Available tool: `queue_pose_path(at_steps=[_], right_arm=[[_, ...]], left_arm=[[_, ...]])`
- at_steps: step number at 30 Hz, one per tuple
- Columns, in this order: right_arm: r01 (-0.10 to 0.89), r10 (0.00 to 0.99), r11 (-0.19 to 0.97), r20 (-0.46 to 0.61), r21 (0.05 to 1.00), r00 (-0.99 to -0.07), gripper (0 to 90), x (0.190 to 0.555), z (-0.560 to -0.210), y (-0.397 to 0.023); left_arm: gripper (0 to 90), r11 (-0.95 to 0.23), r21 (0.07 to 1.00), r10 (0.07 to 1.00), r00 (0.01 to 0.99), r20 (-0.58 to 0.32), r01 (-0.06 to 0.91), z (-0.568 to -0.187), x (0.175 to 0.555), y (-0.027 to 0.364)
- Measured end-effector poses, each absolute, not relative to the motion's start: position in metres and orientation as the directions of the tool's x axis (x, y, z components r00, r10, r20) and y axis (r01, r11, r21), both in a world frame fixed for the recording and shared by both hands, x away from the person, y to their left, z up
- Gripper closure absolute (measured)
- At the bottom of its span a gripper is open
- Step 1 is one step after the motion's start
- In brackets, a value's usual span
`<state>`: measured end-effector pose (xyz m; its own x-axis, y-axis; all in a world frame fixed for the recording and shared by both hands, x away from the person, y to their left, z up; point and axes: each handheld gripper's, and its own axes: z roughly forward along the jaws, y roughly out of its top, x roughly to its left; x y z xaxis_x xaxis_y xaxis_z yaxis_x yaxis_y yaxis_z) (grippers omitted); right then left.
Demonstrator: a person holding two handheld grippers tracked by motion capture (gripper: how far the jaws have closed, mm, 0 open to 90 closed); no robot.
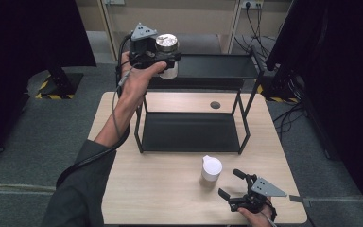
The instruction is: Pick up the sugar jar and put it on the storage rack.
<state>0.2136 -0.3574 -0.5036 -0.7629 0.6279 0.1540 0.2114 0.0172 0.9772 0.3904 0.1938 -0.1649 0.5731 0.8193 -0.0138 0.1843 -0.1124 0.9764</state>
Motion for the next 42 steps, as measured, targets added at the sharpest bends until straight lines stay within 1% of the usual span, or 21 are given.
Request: queue_pose_path(at_steps=[8,15,17,19,20,21,22,24,25,26,28,33,36,40,42], right_arm=[[0.211,0.626,0.015,0.155,0.977,-0.764,0.7,0.213,-0.504,-0.357],[0.211,0.623,0.016,0.155,0.977,-0.767,0.7,0.213,-0.504,-0.358],[0.212,0.622,0.016,0.157,0.977,-0.767,0.7,0.214,-0.504,-0.358],[0.211,0.621,0.015,0.156,0.977,-0.768,0.8,0.214,-0.504,-0.358],[0.211,0.621,0.015,0.157,0.977,-0.768,0.7,0.214,-0.504,-0.358],[0.211,0.621,0.015,0.157,0.977,-0.768,0.7,0.214,-0.504,-0.358],[0.213,0.621,0.014,0.159,0.977,-0.768,0.7,0.214,-0.504,-0.358],[0.212,0.620,0.014,0.158,0.977,-0.769,0.7,0.214,-0.504,-0.358],[0.212,0.620,0.014,0.158,0.977,-0.769,0.7,0.214,-0.504,-0.358],[0.212,0.620,0.013,0.158,0.977,-0.769,0.7,0.214,-0.504,-0.358],[0.213,0.620,0.013,0.160,0.977,-0.768,0.7,0.214,-0.504,-0.358],[0.216,0.619,0.008,0.164,0.976,-0.768,0.7,0.214,-0.505,-0.358],[0.215,0.619,0.009,0.164,0.977,-0.768,0.7,0.214,-0.505,-0.358],[0.215,0.618,0.008,0.164,0.977,-0.769,0.7,0.214,-0.505,-0.358],[0.215,0.617,0.010,0.163,0.977,-0.770,0.8,0.214,-0.505,-0.358]], left_arm=[[31.3,-0.123,0.976,0.857,0.515,0.014,0.178,-0.165,0.400,0.186],[31.3,-0.090,0.979,0.881,0.473,-0.007,0.182,-0.170,0.409,0.184],[31.3,-0.097,0.981,0.881,0.472,0.007,0.167,-0.174,0.412,0.185],[31.3,-0.087,0.980,0.892,0.451,-0.004,0.181,-0.176,0.412,0.182],[31.3,-0.088,0.979,0.894,0.449,-0.005,0.185,-0.177,0.413,0.182],[31.3,-0.099,0.981,0.886,0.464,0.012,0.165,-0.180,0.416,0.185],[31.3,-0.082,0.979,0.896,0.444,-0.009,0.185,-0.180,0.414,0.183],[31.3,-0.096,0.981,0.892,0.451,0.010,0.169,-0.183,0.417,0.184],[31.3,-0.091,0.978,0.897,0.441,-0.001,0.187,-0.182,0.416,0.183],[31.3,-0.099,0.980,0.892,0.453,0.010,0.173,-0.184,0.418,0.185],[31.3,-0.088,0.978,0.897,0.441,-0.004,0.188,-0.184,0.416,0.183],[31.1,-0.087,0.982,0.899,0.439,0.004,0.170,-0.189,0.417,0.183],[30.7,-0.061,0.982,0.902,0.430,-0.023,0.179,-0.191,0.417,0.184],[13.7,-0.044,0.983,0.912,0.408,-0.032,0.176,-0.191,0.414,0.185],[8.2,-0.039,0.984,0.914,0.403,-0.035,0.173,-0.191,0.413,0.186]])
